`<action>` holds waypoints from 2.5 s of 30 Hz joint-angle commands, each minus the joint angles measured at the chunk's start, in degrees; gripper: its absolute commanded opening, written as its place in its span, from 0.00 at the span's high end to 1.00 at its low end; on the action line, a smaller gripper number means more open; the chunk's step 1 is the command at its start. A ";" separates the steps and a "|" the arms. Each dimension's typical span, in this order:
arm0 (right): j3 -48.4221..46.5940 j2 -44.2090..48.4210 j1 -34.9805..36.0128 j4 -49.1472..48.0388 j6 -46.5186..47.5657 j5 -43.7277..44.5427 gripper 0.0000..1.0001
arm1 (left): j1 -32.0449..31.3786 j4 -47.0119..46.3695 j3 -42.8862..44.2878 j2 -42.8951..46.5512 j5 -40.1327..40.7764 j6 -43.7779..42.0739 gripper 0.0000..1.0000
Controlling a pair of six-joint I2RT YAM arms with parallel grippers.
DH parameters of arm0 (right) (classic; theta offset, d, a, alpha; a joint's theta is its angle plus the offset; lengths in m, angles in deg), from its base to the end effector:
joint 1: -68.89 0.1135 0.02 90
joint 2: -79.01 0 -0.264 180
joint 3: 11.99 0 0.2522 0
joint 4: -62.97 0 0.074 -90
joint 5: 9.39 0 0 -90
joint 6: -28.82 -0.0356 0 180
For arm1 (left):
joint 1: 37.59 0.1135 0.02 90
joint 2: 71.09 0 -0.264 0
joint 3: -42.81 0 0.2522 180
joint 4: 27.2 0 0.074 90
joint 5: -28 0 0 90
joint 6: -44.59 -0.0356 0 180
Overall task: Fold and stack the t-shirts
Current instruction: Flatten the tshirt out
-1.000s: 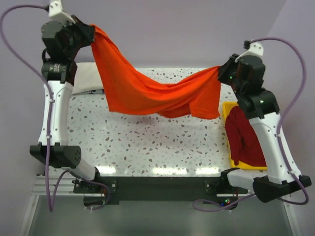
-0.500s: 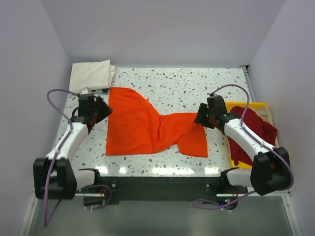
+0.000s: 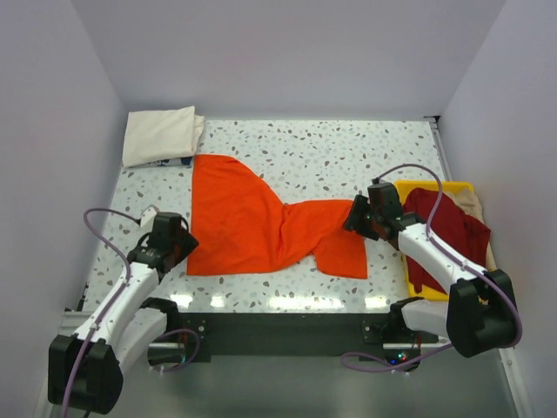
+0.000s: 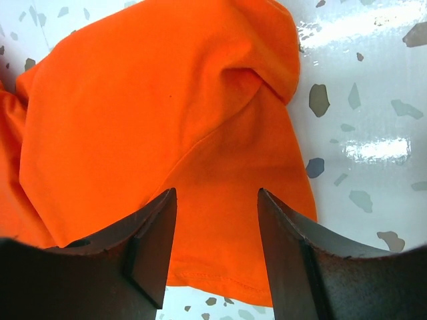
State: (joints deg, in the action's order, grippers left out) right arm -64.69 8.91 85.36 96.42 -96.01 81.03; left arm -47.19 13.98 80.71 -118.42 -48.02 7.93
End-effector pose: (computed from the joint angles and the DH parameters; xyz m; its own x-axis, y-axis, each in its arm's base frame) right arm 0.2302 0.0678 0.2013 -0.7698 0.3680 -0.5215 0.1957 0.9138 0.3559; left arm 0.1580 -0.0180 0.1824 -0.4635 -0.7111 -0.5287 -0.6049 0.6899 -0.3976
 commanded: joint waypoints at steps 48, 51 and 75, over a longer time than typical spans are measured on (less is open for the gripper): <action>2.20 1.11 -2.58 0.01 -1.47 5.37 0.45 | 15.40 -2.10 15.06 -9.18 -11.25 -13.61 1.00; 3.08 0.59 -2.67 -0.87 -1.99 4.59 0.45 | 16.72 -4.82 13.92 -10.84 -13.71 -13.97 1.00; -3.21 7.76 -2.67 0.78 -4.82 -2.02 1.00 | 16.99 -10.37 18.29 -9.81 -23.38 -17.39 1.00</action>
State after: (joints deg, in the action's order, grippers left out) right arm -58.95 9.39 82.72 92.18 -101.80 77.16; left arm -30.82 7.10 94.42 -130.84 -68.79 -7.10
